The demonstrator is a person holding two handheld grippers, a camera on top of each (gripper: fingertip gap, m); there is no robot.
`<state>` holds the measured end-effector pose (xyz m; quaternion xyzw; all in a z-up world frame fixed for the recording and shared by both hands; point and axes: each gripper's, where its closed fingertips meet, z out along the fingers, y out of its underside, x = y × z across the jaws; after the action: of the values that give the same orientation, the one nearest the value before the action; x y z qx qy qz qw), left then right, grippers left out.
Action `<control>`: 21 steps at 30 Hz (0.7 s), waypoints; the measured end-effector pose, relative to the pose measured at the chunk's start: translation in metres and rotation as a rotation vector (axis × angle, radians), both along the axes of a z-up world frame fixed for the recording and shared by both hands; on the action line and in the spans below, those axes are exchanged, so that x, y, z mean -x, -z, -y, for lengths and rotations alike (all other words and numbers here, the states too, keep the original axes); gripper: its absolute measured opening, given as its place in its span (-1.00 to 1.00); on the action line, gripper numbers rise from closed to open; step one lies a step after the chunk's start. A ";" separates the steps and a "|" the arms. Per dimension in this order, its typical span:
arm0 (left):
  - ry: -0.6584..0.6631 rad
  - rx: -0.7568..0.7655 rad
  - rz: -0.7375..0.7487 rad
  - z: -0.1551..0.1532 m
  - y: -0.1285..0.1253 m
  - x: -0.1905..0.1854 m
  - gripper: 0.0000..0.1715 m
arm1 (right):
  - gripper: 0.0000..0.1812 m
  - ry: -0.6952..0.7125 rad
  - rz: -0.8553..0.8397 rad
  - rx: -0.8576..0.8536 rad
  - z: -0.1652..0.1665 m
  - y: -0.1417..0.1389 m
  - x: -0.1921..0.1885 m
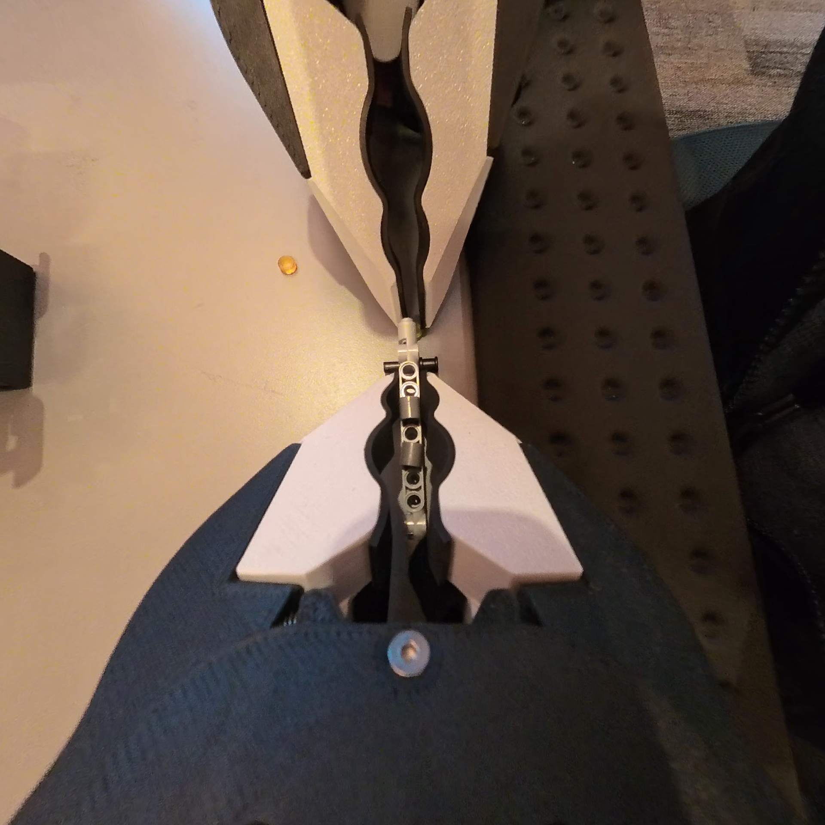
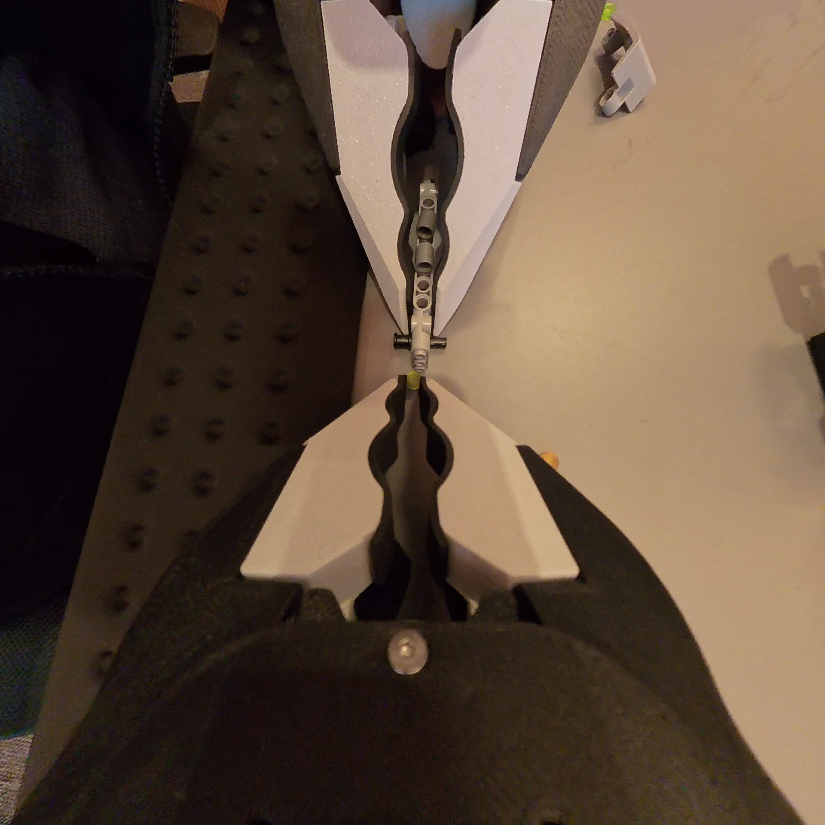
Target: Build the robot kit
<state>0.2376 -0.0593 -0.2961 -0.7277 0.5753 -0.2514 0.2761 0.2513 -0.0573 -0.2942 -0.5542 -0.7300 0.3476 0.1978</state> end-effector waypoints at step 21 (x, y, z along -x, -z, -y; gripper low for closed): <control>-0.007 -0.011 -0.026 0.001 0.000 0.005 -0.94 | -0.81 0.123 -0.035 -0.015 -0.028 -0.007 0.004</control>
<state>0.2323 -0.0598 -0.2963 -0.7314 0.5775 -0.2379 0.2737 0.2469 -0.0296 -0.2868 -0.5903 -0.6935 0.3391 0.2358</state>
